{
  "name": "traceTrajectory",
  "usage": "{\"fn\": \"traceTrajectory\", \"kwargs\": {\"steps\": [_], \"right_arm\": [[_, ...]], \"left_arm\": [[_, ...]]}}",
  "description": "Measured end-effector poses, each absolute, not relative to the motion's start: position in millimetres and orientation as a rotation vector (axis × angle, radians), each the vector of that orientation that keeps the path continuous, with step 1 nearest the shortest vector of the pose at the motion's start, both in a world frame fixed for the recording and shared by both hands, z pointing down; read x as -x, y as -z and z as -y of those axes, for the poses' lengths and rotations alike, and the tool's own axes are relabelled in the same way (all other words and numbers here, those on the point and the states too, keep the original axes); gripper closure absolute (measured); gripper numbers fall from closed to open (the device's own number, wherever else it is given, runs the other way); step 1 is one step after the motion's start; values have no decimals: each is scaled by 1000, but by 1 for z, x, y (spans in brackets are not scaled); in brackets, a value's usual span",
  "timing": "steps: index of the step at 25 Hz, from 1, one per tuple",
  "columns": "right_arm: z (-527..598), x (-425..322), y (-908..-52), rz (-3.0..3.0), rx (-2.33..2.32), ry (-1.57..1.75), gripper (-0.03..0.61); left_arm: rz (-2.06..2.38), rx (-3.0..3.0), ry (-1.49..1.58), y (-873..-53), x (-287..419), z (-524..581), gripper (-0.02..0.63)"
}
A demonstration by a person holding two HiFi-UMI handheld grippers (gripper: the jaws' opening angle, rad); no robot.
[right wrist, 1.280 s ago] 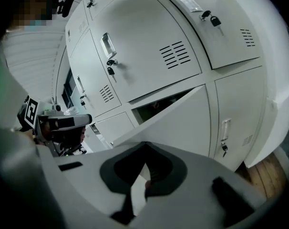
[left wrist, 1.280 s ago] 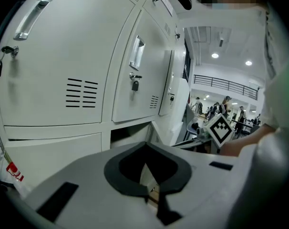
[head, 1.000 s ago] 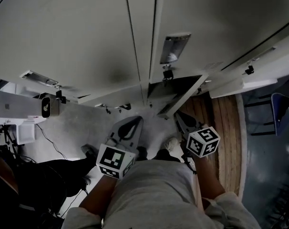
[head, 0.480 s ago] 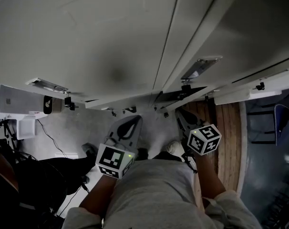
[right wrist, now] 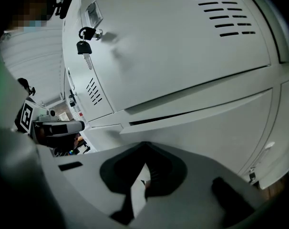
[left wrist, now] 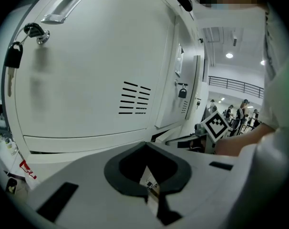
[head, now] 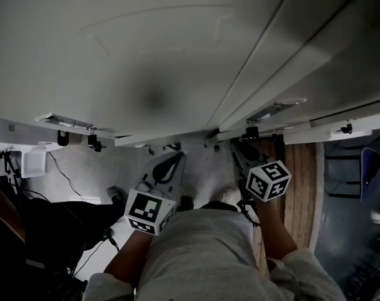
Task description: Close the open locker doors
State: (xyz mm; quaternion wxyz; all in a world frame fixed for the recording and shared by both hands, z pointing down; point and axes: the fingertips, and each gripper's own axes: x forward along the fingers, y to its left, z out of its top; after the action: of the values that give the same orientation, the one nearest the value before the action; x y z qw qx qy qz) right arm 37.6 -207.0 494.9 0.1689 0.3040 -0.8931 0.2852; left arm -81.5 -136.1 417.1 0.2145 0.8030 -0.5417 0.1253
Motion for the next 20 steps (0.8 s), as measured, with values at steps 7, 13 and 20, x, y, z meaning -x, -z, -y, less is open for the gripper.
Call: {"fn": "traceTrajectory", "kwargs": {"steps": [7,13,20], "right_arm": [[218,-30,-496,2542,-844,-798,551],[226,-26,-497,2546,-827,-790,551],[231,-22,-498,2546,-799,-771,551]], "left_arm": [[1526,-2192,-346,-421,88,136,598],[1553,-2168,-344,-421,92,135,598],[1602,-2132,-337,-422,101,129,598]]}}
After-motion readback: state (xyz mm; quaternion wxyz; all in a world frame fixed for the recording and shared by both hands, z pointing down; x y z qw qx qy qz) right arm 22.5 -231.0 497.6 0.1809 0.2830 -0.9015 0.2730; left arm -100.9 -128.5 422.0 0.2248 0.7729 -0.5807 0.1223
